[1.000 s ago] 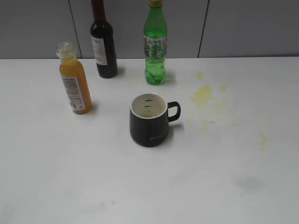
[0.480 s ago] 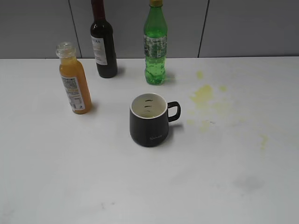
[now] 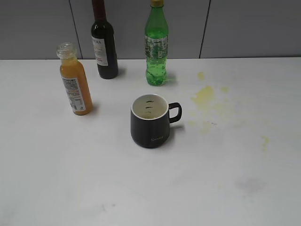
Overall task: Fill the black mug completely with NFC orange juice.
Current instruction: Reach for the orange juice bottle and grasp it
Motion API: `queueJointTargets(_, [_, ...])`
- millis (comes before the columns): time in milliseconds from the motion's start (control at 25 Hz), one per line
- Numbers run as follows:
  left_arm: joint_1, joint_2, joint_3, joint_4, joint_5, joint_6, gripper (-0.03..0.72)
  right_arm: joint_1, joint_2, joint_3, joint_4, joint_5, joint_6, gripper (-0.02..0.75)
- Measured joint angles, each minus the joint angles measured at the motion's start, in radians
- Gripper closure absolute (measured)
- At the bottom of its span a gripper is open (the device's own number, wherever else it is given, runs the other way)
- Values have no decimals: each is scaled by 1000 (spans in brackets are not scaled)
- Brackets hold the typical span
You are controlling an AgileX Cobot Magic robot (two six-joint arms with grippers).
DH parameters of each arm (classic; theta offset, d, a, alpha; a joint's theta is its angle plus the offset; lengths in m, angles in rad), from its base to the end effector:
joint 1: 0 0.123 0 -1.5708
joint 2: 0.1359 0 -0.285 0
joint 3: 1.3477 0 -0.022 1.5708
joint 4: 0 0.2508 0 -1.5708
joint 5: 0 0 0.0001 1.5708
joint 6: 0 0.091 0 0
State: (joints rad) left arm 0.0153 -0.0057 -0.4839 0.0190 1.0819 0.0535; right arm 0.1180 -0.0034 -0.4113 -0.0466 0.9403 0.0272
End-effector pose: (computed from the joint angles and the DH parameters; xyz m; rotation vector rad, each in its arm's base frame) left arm -0.0048 0.0015 0.2711 0.0387 2.0760 0.0650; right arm 0.0094 -0.0023 0.2619 -0.0947 2.0063 0.0374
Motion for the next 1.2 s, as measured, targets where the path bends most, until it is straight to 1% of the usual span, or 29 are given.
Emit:
queueJointTargets(400, [0, 0, 0, -3, -3, 0, 43, 0, 0, 0, 0, 0, 0, 144])
queueJointTargets(520, [0, 0, -13, -4, -44, 0, 43, 0, 0, 0, 0, 0, 0, 144])
queueJointTargets(720, [0, 111, -22, -5, -321, 0, 42, 0, 0, 0, 0, 0, 0, 144])
queueJointTargets(1040, [0, 467, 13, -57, -853, 0, 55, 0, 0, 0, 0, 0, 0, 144])
queueJointTargets(1200, [-18, 639, 56, -73, -1115, 0, 65, 0, 0, 0, 0, 0, 0, 144])
